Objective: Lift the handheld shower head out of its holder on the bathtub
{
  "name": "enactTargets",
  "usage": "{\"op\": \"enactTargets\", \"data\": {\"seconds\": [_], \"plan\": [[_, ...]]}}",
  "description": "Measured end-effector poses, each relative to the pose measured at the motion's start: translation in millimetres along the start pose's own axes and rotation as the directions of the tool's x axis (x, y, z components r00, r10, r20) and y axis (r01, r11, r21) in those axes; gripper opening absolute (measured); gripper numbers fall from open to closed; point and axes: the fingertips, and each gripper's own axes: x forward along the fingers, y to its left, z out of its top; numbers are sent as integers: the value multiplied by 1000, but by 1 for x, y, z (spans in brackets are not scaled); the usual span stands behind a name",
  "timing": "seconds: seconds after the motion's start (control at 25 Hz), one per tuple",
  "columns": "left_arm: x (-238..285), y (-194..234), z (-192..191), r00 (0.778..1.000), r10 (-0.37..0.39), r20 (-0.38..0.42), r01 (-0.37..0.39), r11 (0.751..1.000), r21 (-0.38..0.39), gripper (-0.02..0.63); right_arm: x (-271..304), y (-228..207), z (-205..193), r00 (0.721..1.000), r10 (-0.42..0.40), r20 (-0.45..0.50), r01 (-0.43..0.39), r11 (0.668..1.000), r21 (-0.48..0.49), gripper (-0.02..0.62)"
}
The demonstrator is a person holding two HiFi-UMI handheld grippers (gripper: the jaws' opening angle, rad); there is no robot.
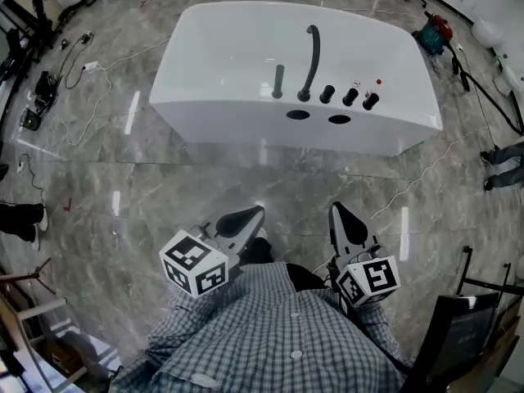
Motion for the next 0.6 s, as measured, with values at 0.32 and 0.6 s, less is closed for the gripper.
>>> {"op": "enactTargets", "data": {"seconds": [0.32, 0.6], "plan": [[-1, 60, 30, 1000, -7, 11, 7, 1000, -2, 9, 62, 7, 17, 1000, -28, 9, 29, 1000, -8, 15], [-11, 94, 39, 1000, 4, 19, -3, 1000, -20, 9, 93, 20, 20, 999, -35, -2, 35, 999, -7, 15]]}}
